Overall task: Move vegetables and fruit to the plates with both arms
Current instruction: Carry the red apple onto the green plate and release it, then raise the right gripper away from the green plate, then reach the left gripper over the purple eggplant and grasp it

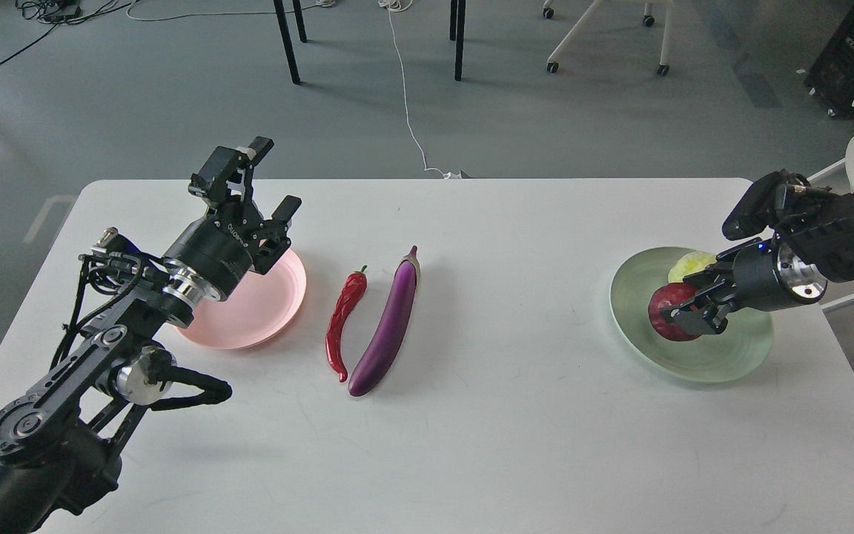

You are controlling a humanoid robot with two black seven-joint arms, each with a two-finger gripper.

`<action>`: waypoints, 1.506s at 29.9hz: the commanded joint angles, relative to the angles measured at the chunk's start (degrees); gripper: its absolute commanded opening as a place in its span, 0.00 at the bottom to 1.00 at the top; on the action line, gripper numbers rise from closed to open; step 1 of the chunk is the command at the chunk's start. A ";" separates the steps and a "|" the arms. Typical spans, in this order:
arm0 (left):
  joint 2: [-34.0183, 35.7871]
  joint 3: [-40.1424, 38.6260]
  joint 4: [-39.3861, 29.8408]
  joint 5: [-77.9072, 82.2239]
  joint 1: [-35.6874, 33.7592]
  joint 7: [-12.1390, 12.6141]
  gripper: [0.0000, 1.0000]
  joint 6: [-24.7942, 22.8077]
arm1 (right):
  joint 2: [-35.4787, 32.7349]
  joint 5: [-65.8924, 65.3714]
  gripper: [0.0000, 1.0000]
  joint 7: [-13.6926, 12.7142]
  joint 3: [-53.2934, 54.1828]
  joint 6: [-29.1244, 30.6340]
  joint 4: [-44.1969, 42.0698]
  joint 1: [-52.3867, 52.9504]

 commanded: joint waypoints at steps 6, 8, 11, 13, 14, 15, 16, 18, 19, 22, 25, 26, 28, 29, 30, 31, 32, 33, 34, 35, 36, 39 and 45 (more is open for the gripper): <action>0.37 0.08 0.00 0.38 -0.09 0.00 0.99 -0.14 | -2.83 3.96 0.95 0.00 4.80 0.09 0.43 -0.49; 0.99 0.08 -0.09 0.47 -0.27 0.00 0.99 -0.23 | -4.33 6.41 0.95 0.00 8.57 0.18 0.43 -0.49; 2.22 0.25 -0.09 0.47 -0.53 0.09 0.99 -0.49 | -6.00 14.48 0.95 0.00 15.60 0.88 0.69 -1.54; 2.92 0.34 -0.18 0.56 -0.62 0.09 0.99 -0.67 | -6.53 22.91 0.95 0.00 20.61 2.02 0.43 -4.43; 3.36 0.34 -0.44 0.73 -0.88 0.17 0.99 -0.67 | -6.53 28.00 0.95 0.00 24.12 2.81 0.08 -6.36; 3.71 0.43 -0.97 1.08 -1.14 0.17 0.99 -0.67 | -6.53 32.31 0.95 0.00 27.54 3.34 -0.09 -8.03; 4.06 0.87 -1.32 1.70 -1.32 0.09 0.99 -0.67 | -6.62 37.32 0.95 0.00 31.32 4.04 -0.10 -10.31; 4.77 2.27 -1.67 3.89 -1.32 0.00 0.99 -0.58 | -6.53 46.37 0.95 0.00 38.96 5.45 -0.01 -15.14; 5.12 2.80 -2.02 5.38 -1.41 -0.09 0.99 -0.67 | -6.36 50.42 0.95 0.00 43.35 6.33 -0.01 -17.69; 5.47 4.12 -3.08 9.77 -1.50 -0.18 0.99 -0.76 | -5.92 60.80 0.95 0.00 55.14 11.32 -0.27 -25.69; 5.65 6.31 -3.78 15.13 -2.90 0.00 0.99 -0.76 | -5.21 70.21 0.95 0.00 63.85 19.32 -3.51 -33.78; 5.91 7.80 -3.78 18.02 -3.86 0.00 0.99 -0.76 | -4.69 72.59 0.95 0.00 66.05 22.21 -5.79 -35.63; 6.70 11.75 -3.78 24.26 -6.23 0.17 0.99 -0.76 | -4.24 76.28 0.94 0.00 68.79 27.92 -10.18 -38.62; 7.31 14.03 -3.78 27.34 -7.46 0.09 0.99 -0.76 | -4.33 77.87 0.94 0.00 69.58 29.24 -12.03 -39.68; 7.93 16.40 -3.78 30.24 -8.78 0.09 0.99 -0.76 | -4.59 79.62 0.94 0.00 70.20 29.24 -13.62 -40.74; 8.37 18.25 -3.78 32.09 -10.19 0.00 0.99 -0.76 | -4.77 81.21 0.94 0.00 70.73 29.24 -14.59 -41.44; 8.37 20.10 -3.61 33.85 -12.29 0.00 0.99 -0.76 | -4.95 82.88 0.94 0.00 70.91 29.24 -15.64 -42.32; 8.46 21.94 -3.26 34.91 -14.40 0.09 0.99 -0.76 | -5.21 83.85 0.94 0.00 71.00 29.24 -16.35 -43.03; 8.64 23.70 -3.00 35.88 -16.59 0.09 0.99 -0.76 | -5.56 84.38 0.94 0.00 71.00 29.24 -16.79 -43.47; 8.64 25.98 -2.56 37.11 -18.88 0.17 0.99 -0.76 | -6.08 84.56 0.94 0.00 71.00 29.24 -17.06 -43.73; 8.55 28.36 -1.42 38.78 -21.08 0.17 0.99 -0.84 | -6.53 84.56 0.94 0.00 71.00 29.24 -17.06 -43.82; 8.20 36.27 2.62 46.94 -28.63 0.17 0.99 -1.63 | -7.06 84.56 0.94 0.00 71.08 29.24 -17.06 -44.70; 5.21 48.40 10.35 54.09 -39.02 0.26 0.99 -3.48 | -6.97 84.56 0.94 0.00 71.08 29.24 -17.06 -45.23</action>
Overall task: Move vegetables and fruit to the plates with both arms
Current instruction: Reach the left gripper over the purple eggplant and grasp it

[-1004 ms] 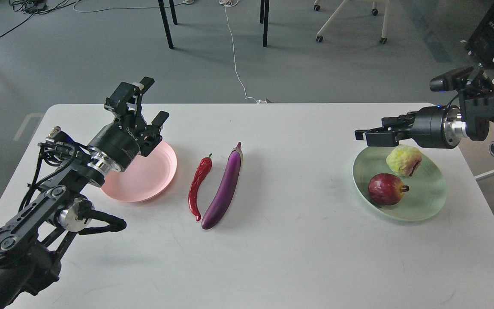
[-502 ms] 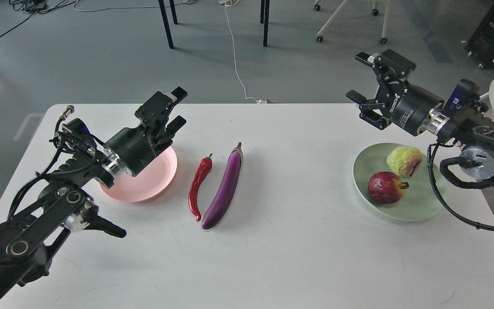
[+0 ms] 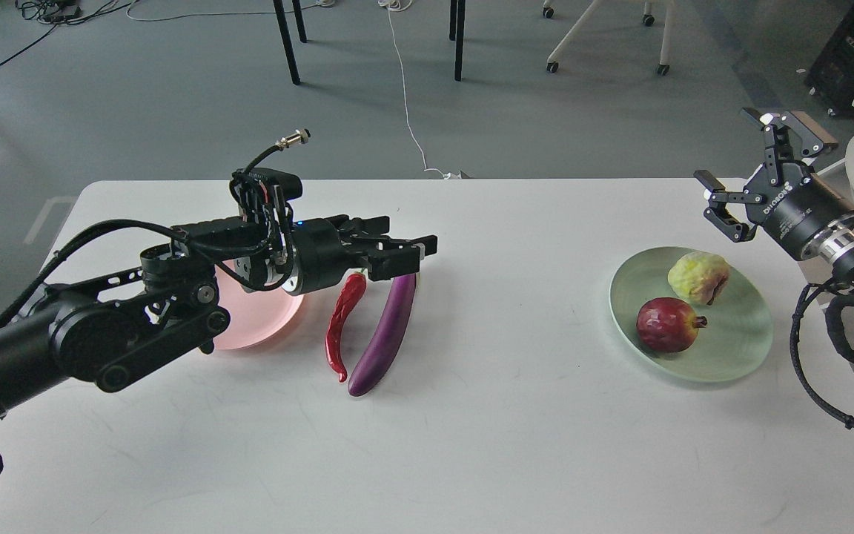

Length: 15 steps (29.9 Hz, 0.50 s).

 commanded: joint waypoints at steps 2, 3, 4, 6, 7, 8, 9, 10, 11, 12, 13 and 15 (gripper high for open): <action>-2.72 8.59 6.22 1.61 -6.62 0.17 0.99 -2.01 | 0.07 0.01 0.94 -0.01 0.00 -0.01 -0.01 -0.17; -3.42 10.08 7.71 1.61 -7.68 0.51 0.99 -2.63 | 0.15 0.01 0.94 -0.01 0.08 -0.01 -0.10 -0.17; -4.21 11.06 8.77 1.53 -8.30 0.78 0.99 -3.24 | 0.15 0.01 0.94 -0.01 0.09 -0.01 -0.45 -0.17; -5.97 11.94 10.88 1.44 -8.65 1.66 0.98 -4.38 | 0.07 0.01 0.94 -0.01 0.17 -0.01 -1.06 -0.17; -6.76 12.03 11.59 1.52 -8.65 2.01 0.98 -4.83 | 0.07 -0.08 0.94 -0.01 0.26 -0.01 -1.15 -0.17; -7.37 12.12 11.86 1.52 -8.65 2.45 0.98 -5.18 | -0.02 -0.08 0.94 -0.01 0.35 -0.01 -1.15 -0.17; -8.16 12.29 12.12 1.52 -8.57 3.06 0.97 -5.62 | -0.02 -0.08 0.94 -0.01 0.35 -0.01 -1.15 -0.08; -8.95 12.30 12.21 1.52 -8.39 3.76 0.97 -5.97 | -0.02 -0.08 0.95 -0.01 0.35 -0.01 -1.15 -0.17; -9.57 12.30 12.21 1.52 -8.30 4.47 0.97 -6.15 | -0.02 -0.08 0.95 -0.01 0.35 -0.01 -1.15 -0.08; -10.19 12.30 12.12 1.61 -7.95 5.34 0.97 -6.15 | -0.02 -0.08 0.95 -0.01 0.35 -0.01 -1.15 -0.08; -10.80 12.38 12.12 1.70 -7.78 6.13 0.96 -6.23 | -0.02 -0.08 0.95 -0.01 0.35 -0.01 -1.15 -0.08; -11.33 13.34 12.04 1.61 -7.69 7.19 0.95 -6.41 | -0.11 -0.08 0.95 -0.01 0.35 -0.01 -1.15 -0.08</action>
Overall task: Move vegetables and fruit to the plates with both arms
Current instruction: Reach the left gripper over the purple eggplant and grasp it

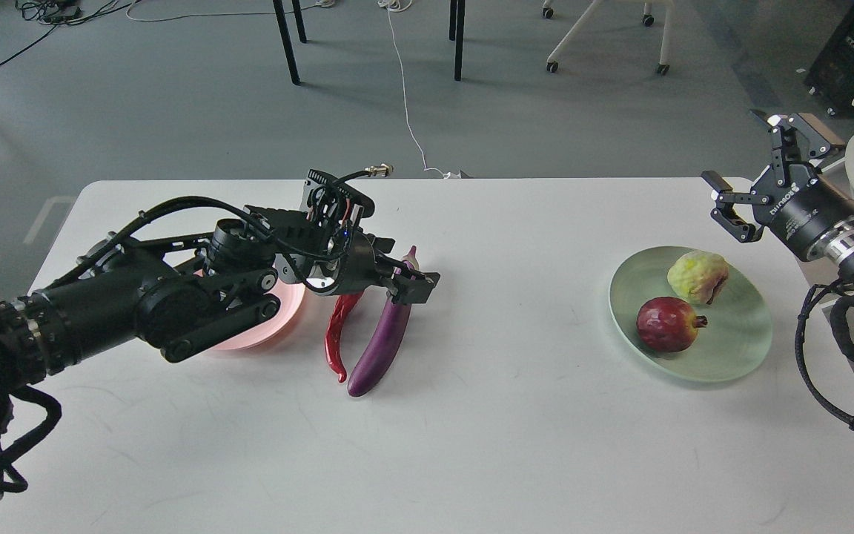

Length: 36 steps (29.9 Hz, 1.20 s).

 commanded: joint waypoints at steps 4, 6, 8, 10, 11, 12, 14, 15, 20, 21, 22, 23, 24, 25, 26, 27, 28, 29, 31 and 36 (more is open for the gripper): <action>-0.64 2.12 -0.15 0.04 0.67 2.17 0.95 -0.25 | -0.10 -0.02 0.95 -0.01 0.01 -0.01 0.01 0.06; -0.29 2.47 -0.59 0.04 0.93 2.87 0.95 -0.52 | -0.01 -0.02 0.95 -0.01 0.27 -0.01 0.01 0.15; -0.11 2.65 -0.68 0.04 1.20 3.84 0.95 -1.13 | -0.01 -0.02 0.95 -0.01 0.62 -0.01 0.01 0.15; -0.20 2.74 -0.68 0.04 1.37 4.19 0.95 -1.40 | -0.01 -0.02 0.95 -0.01 0.62 -0.01 0.01 0.06; -0.20 2.74 -0.68 0.04 1.46 4.28 0.95 -1.40 | -0.01 -0.11 0.95 -0.01 0.53 -0.01 0.01 0.06; -0.29 2.74 -0.68 0.04 1.64 4.28 0.95 -1.40 | -0.01 -0.11 0.95 -0.01 0.62 -0.01 0.01 0.06; -0.29 2.65 -0.68 0.04 2.25 4.37 0.95 -1.40 | -0.01 -0.11 0.95 -0.01 0.53 -0.01 0.01 0.15; -0.29 2.65 -0.68 0.04 2.34 4.37 0.95 -1.40 | -0.01 -0.11 0.95 -0.01 0.62 -0.01 0.01 0.15; -0.20 2.56 -0.76 -0.58 2.87 4.37 0.89 -1.48 | -0.01 -0.11 0.95 -0.01 0.62 -0.01 0.01 0.15; -0.20 2.47 -0.77 -0.58 2.87 4.37 0.87 -1.48 | -0.01 -0.11 0.95 -0.01 0.62 -0.01 0.10 0.07; -0.29 2.47 -0.85 -0.58 2.87 4.37 0.86 -1.48 | 0.08 -0.11 0.95 -0.01 0.62 -0.01 0.10 0.15; -0.29 2.56 -0.85 -0.58 2.87 4.45 0.84 -1.48 | 0.08 -0.11 0.95 -0.01 0.62 -0.01 0.10 0.15; -0.29 2.56 -0.85 -0.67 2.96 4.46 0.84 -1.48 | -0.01 -0.11 0.95 -0.01 0.62 -0.01 0.18 0.15; -0.29 2.56 -0.85 -0.67 2.96 4.46 0.82 -1.48 | -0.01 -0.11 0.95 -0.01 0.62 -0.01 0.18 0.15; -0.29 2.56 -0.85 -0.75 3.04 4.54 0.80 -1.48 | -0.01 -0.11 0.95 -0.01 0.62 -0.01 0.36 0.15; -0.29 2.65 -0.85 -0.75 3.22 4.63 0.79 -1.57 | -0.01 -0.11 0.95 -0.01 0.71 -0.01 0.53 0.15; -0.38 2.56 -0.85 -0.75 3.31 4.72 0.77 -1.66 | -0.01 -0.11 0.95 -0.01 0.71 -0.01 0.71 0.15; -0.38 2.56 -0.85 -0.75 3.48 4.72 0.76 -1.83 | -0.01 -0.11 0.95 -0.01 0.71 -0.01 0.80 0.24; -0.46 2.56 -0.85 -0.75 3.48 5.16 0.72 -2.19 | -0.10 -0.11 0.95 -0.01 0.80 -0.01 0.80 0.24; -0.64 2.56 -0.85 -0.84 3.57 7.26 0.43 -2.36 | -0.01 -0.11 0.95 -0.01 0.80 -0.01 0.80 0.24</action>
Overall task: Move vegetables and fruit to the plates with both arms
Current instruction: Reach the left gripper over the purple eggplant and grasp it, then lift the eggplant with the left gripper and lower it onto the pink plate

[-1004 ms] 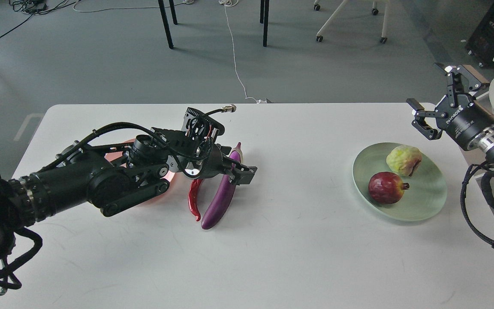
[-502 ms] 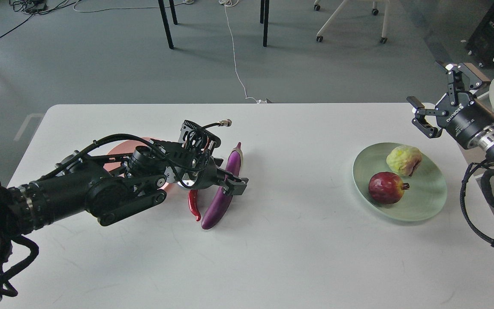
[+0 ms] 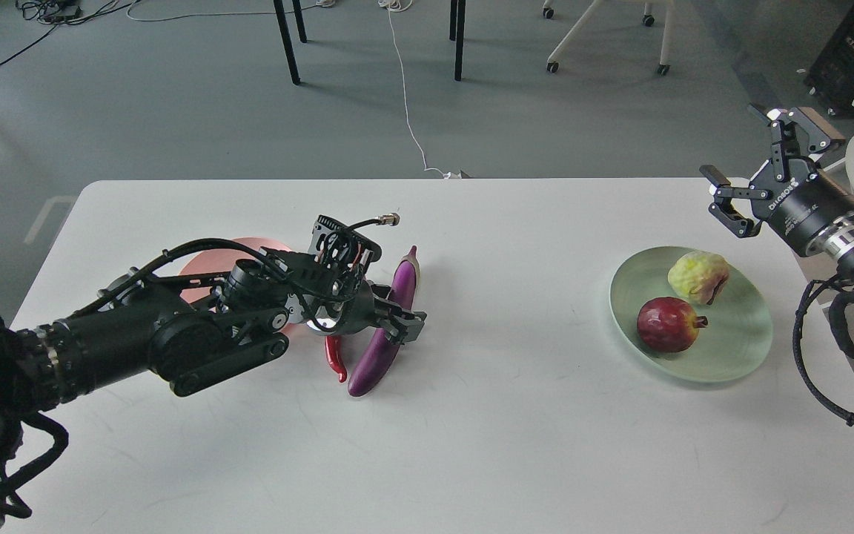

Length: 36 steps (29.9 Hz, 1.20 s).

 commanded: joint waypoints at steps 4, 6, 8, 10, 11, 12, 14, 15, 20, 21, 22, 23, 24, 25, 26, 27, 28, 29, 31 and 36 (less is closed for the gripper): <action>-0.37 -1.22 -0.26 -0.34 0.04 3.22 0.11 0.24 | 0.05 -0.08 0.95 0.02 0.00 0.00 0.00 -0.08; -0.63 -2.19 -1.48 -2.27 -0.13 3.40 0.10 0.33 | 0.05 -0.08 0.95 0.02 0.00 0.00 0.00 -0.08; -1.16 -2.98 -3.59 -6.13 -0.22 5.23 0.09 0.41 | 0.14 -0.17 0.95 0.02 0.00 0.00 0.00 -0.08; -1.34 -4.12 -5.09 -10.60 -0.57 8.48 0.09 0.76 | 0.23 -0.26 0.95 0.02 0.00 0.00 0.00 -0.08; -1.42 -5.08 -5.44 -12.98 -0.75 9.97 0.10 1.03 | 0.40 -0.26 0.95 0.02 -0.08 0.00 0.00 -0.08; -1.42 -5.96 -5.71 -14.65 -0.83 10.95 0.10 1.29 | 0.49 -0.26 0.95 0.02 -0.08 0.00 0.00 -0.08; -1.42 -7.72 -6.41 -17.39 -1.10 12.18 0.10 1.56 | 0.58 -0.35 0.95 0.02 -0.08 0.00 0.00 -0.08; -1.25 -8.43 -6.93 -18.35 -1.19 12.27 0.10 1.56 | 0.58 -0.35 0.95 0.02 -0.08 0.00 0.00 0.01; 6.02 -9.93 -9.83 -19.15 -1.98 11.31 0.11 0.51 | 0.58 -0.44 0.95 0.02 -0.08 0.00 0.09 0.01; 8.57 -9.84 -10.62 -19.15 -1.98 11.13 0.11 -0.28 | 0.58 -0.52 0.95 0.02 -0.08 0.00 0.09 0.01; 10.95 -9.84 -11.24 -19.15 -1.98 10.96 0.11 -1.25 | 0.49 -0.52 0.95 0.02 -0.08 0.00 0.09 0.01; 14.01 -9.84 -12.03 -19.15 -1.89 10.00 0.11 -2.65 | 0.49 -0.52 0.95 0.02 -0.08 0.00 0.09 0.01; 16.13 -9.58 -12.30 -19.07 -1.63 8.68 0.11 -3.53 | 0.58 -0.52 0.95 0.02 -0.08 0.00 0.09 0.01; 18.76 -9.32 -12.30 -18.63 -1.36 6.84 0.11 -4.32 | 0.58 -0.61 0.95 0.02 -0.17 0.00 0.09 0.01; 20.88 -9.05 -12.30 -18.54 -1.19 5.43 0.11 -4.77 | 0.58 -0.61 0.95 0.02 -0.17 0.00 0.09 0.01; 23.08 -8.53 -12.21 -18.45 -0.93 4.03 0.12 -4.94 | 0.58 -0.61 0.95 0.02 -0.17 0.00 0.09 0.01; 24.75 -7.83 -11.86 -18.28 -0.57 3.14 0.12 -4.95 | 0.58 -0.61 0.95 0.02 -0.17 0.00 0.09 0.01; 26.60 -6.77 -11.51 -17.84 0.04 2.09 0.12 -4.77 | 0.67 -0.61 0.95 0.02 -0.17 0.00 0.00 0.01; 28.98 -5.54 -10.64 -16.79 0.92 -0.10 0.12 -4.16 | 0.75 -0.61 0.95 0.02 -0.17 0.00 0.00 0.10; 29.07 -5.62 -3.96 -11.78 2.94 -4.24 0.15 -2.14 | 0.75 -0.70 0.95 0.02 -0.26 0.00 -0.09 0.01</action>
